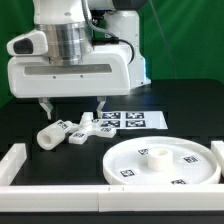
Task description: Assemble round table
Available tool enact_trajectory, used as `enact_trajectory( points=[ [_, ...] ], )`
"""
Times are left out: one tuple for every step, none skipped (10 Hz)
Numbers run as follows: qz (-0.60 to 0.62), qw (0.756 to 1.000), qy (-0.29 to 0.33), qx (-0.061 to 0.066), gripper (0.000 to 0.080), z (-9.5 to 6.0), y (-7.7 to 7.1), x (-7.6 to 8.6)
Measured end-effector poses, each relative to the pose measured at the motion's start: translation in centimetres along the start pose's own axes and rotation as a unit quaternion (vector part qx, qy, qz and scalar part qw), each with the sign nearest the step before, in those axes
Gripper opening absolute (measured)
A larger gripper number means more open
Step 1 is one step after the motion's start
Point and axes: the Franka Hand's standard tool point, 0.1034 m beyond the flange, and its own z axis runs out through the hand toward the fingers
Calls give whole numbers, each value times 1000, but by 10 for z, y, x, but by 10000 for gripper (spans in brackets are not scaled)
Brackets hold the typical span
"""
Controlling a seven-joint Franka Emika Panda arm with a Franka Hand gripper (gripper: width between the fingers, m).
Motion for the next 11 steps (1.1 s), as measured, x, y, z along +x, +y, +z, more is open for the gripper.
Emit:
enact_trajectory(
  points=[
    [17, 1000, -1, 4, 649, 2, 4, -1],
    [49, 999, -12, 8, 649, 7, 25, -6],
    [84, 996, -19, 10, 649, 10, 47, -9],
    [104, 994, -21, 12, 649, 14, 60, -11],
    [122, 992, -17, 14, 649, 15, 59, -10],
    [124, 992, -24, 15, 649, 16, 56, -11],
    [121, 992, -33, 18, 649, 16, 56, -12],
    [106, 993, -38, 19, 649, 16, 59, -12],
    [95, 993, -60, 25, 649, 16, 67, -11],
    [99, 988, -109, 37, 649, 14, 72, -13],
    [100, 982, -155, 47, 649, 15, 74, -13]
  ],
)
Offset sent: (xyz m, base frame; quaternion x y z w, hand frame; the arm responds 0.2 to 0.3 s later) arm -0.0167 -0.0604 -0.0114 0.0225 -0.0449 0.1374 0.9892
